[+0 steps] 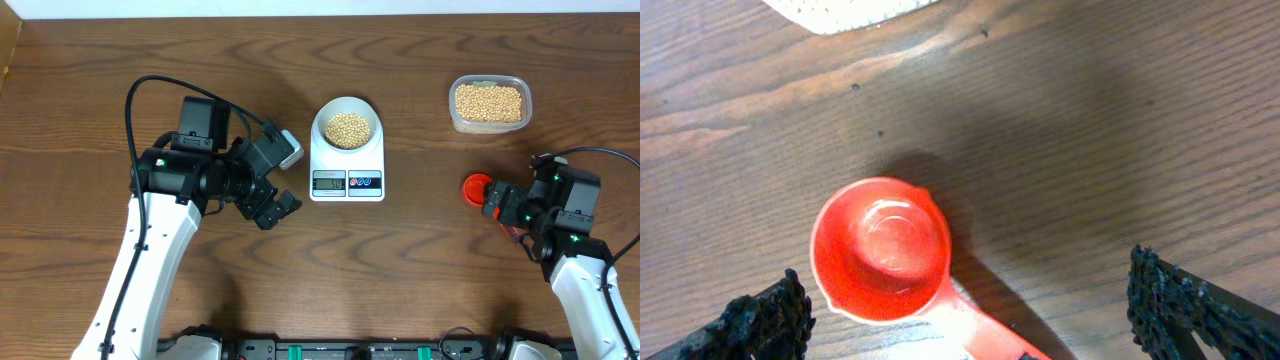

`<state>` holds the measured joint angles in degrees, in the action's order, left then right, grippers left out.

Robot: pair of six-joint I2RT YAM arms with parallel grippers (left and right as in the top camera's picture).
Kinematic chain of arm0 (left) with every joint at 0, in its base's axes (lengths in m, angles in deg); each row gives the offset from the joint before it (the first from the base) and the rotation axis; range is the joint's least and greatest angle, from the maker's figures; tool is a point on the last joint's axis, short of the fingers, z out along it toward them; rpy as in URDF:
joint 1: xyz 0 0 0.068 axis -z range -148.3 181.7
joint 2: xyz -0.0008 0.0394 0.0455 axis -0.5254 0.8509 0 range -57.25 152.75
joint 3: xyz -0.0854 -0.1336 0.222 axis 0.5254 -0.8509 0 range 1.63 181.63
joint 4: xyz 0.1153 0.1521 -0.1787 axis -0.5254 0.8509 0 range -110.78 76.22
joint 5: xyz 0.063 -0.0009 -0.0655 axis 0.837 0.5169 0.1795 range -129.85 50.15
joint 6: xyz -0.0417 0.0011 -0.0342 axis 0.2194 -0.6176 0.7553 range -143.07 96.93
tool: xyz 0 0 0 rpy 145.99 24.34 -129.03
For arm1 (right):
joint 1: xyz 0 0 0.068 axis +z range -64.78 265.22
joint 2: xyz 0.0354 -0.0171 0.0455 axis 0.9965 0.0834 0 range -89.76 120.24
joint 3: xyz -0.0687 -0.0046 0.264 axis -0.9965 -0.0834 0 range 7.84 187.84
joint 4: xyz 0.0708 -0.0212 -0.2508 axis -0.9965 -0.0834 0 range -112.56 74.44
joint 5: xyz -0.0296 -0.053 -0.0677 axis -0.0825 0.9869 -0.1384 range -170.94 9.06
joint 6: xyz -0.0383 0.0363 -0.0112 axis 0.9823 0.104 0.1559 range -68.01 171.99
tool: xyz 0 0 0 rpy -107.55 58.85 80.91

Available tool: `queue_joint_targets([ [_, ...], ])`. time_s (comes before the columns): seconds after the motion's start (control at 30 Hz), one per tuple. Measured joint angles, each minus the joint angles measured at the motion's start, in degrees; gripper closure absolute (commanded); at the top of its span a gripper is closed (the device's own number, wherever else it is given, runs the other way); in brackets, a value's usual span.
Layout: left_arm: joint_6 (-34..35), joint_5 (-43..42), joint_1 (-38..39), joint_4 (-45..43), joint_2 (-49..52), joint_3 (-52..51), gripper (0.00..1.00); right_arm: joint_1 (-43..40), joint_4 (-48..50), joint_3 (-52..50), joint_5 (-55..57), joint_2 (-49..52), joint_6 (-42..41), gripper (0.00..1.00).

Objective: Scoop item into bowl and weigh 50g on scale

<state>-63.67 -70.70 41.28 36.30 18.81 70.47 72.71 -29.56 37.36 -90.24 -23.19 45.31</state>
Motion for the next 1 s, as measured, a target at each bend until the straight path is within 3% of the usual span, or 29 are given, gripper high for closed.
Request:
queue_joint_targets([
  [0.5,0.0,0.17,0.0,0.0,0.0,0.0,0.02,0.0,22.45,0.15,-20.28,0.0,0.31,0.01],
  [1.0,0.02,0.17,0.0,0.0,0.0,0.0,0.02,0.0,25.07,0.15,-22.47,-1.16,-6.05,0.01],
])
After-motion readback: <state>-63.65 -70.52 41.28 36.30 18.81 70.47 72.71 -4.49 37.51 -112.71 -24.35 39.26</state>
